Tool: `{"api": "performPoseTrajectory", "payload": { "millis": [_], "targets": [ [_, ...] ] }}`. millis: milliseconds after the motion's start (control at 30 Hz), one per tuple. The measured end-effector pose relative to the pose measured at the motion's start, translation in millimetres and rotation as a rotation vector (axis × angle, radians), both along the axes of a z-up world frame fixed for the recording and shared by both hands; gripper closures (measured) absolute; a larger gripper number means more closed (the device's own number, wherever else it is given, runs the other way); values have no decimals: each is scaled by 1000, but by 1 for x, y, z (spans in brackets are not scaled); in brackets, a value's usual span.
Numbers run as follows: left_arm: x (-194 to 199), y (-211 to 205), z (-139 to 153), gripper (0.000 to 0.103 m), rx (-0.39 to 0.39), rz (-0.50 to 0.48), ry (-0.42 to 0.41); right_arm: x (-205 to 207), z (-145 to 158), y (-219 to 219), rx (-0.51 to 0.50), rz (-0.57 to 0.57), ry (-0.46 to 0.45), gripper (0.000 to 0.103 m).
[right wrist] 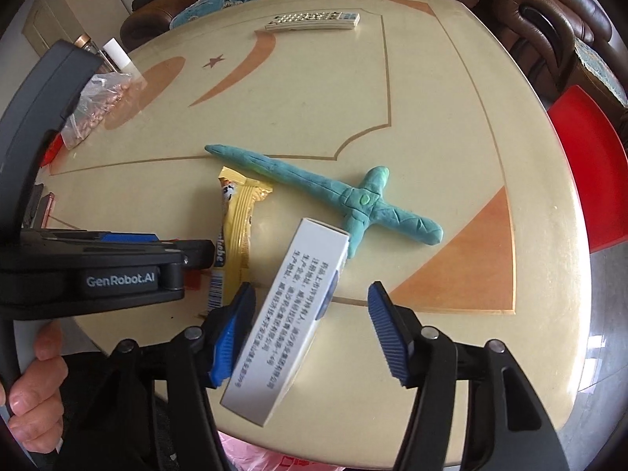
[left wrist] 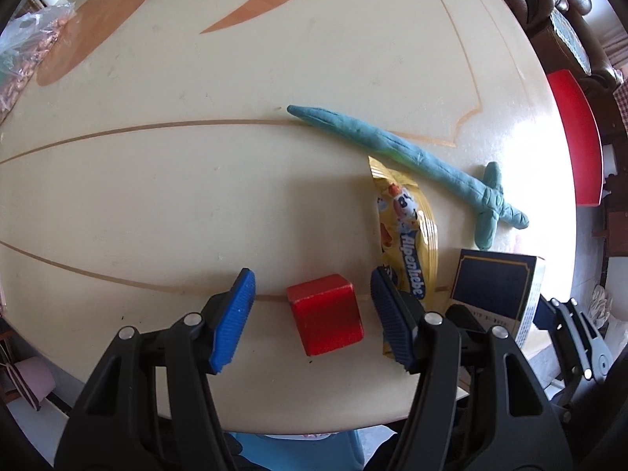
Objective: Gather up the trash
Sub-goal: 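Grasp the red cube with the left tool while the right tool grasps the white medicine box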
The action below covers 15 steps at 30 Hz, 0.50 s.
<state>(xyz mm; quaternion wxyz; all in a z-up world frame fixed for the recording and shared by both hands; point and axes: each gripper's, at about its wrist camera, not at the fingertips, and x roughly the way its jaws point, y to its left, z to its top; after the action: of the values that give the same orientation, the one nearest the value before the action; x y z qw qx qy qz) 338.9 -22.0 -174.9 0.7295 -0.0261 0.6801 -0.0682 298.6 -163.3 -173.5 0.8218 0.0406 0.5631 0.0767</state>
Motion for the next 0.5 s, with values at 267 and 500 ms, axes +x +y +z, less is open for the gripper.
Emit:
{"api": "performPoseTrajectory", "payload": {
  "millis": [267, 500],
  "targets": [
    [-1, -1, 2, 58, 19, 19, -13, 1, -10, 2, -11, 11, 11, 67],
    [-2, 1, 2, 69, 3, 19, -14, -4, -5, -1, -40, 18, -17, 73]
  ]
}}
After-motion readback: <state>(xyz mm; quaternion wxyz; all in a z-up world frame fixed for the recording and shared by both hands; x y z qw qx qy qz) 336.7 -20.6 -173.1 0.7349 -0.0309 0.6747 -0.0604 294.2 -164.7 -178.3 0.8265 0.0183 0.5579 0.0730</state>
